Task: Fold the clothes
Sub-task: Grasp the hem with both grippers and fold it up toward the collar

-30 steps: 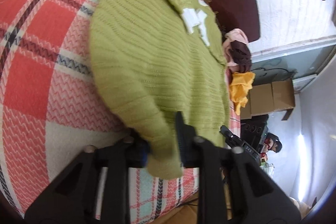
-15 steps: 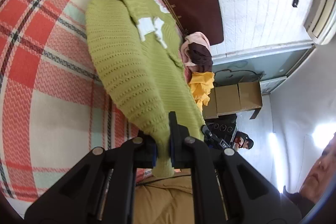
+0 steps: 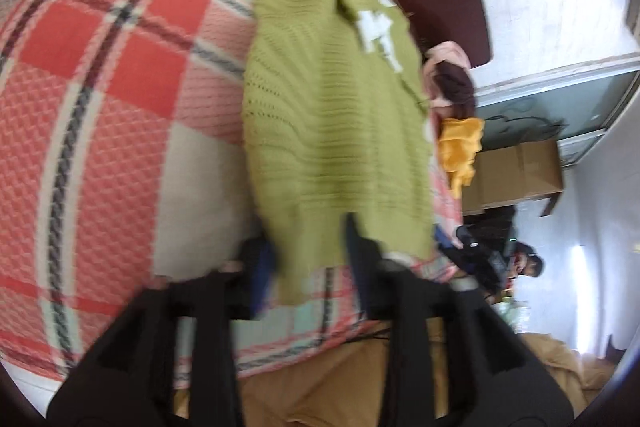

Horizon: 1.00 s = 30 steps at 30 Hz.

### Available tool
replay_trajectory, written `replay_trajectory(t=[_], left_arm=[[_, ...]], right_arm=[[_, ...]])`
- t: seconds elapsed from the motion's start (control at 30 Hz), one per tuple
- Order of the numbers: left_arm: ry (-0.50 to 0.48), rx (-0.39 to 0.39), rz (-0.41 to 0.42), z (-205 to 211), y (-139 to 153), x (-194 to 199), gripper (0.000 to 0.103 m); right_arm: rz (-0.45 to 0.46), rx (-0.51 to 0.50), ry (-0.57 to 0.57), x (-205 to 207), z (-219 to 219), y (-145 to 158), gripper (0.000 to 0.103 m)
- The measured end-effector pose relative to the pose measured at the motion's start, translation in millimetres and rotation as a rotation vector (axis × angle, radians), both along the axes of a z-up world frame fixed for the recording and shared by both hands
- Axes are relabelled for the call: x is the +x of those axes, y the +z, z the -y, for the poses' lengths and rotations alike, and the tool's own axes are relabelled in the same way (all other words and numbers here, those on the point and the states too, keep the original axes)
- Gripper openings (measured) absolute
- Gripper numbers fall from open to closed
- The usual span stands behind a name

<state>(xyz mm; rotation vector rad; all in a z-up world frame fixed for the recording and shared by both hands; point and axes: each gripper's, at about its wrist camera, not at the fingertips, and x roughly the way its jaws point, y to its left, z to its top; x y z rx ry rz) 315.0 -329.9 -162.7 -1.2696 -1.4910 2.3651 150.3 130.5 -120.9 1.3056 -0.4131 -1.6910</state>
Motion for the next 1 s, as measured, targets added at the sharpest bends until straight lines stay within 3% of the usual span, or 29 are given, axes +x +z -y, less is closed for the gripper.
replay_trajectory(t=[0.07, 0.13, 0.3, 0.33, 0.37, 0.43, 0.47, 0.7, 0.83, 1.0], left_arm=[[-0.016, 0.002, -0.027, -0.8, 0.9, -2.0, 0.065], [-0.036, -0.022, -0.042, -3.9, 3.9, -8.8, 0.072], [-0.042, -0.009, -0.054, -7.2, 3.3, -22.1, 0.073], [-0.039, -0.001, -0.054, -7.3, 3.0, -24.1, 0.066], [-0.036, 0.008, -0.055, -7.3, 2.7, -26.1, 0.046], [-0.047, 0.028, -0.006, -8.9, -6.9, -28.3, 0.025], [-0.041, 0.045, 0.004, -9.5, -11.8, -28.5, 0.022], [-0.007, 0.176, -0.032, -0.1, -8.2, -25.3, 0.015], [0.012, 0.272, -0.087, 6.5, 0.5, -29.7, 0.015], [0.029, 0.324, -0.168, 18.2, 21.2, -48.8, 0.015]], right_arm=[[-0.028, 0.030, 0.020, 2.1, 6.6, 0.7, 0.066], [-0.062, 0.050, 0.057, 6.1, 17.7, 0.4, 0.068], [-0.087, 0.057, 0.099, 11.0, 37.9, -6.4, 0.069], [-0.082, 0.055, 0.104, 11.1, 39.1, -8.4, 0.068], [-0.077, 0.053, 0.108, 11.1, 40.3, -10.4, 0.064], [-0.067, 0.048, 0.117, 11.2, 42.7, -14.4, 0.034], [-0.052, 0.039, 0.117, 10.6, 42.4, -17.7, 0.014], [0.120, -0.141, 0.082, -2.1, 28.7, -24.6, 0.011], [0.167, -0.248, 0.068, -11.4, 28.7, -15.6, 0.011], [0.174, -0.335, 0.058, -31.4, 40.6, 3.8, 0.011]])
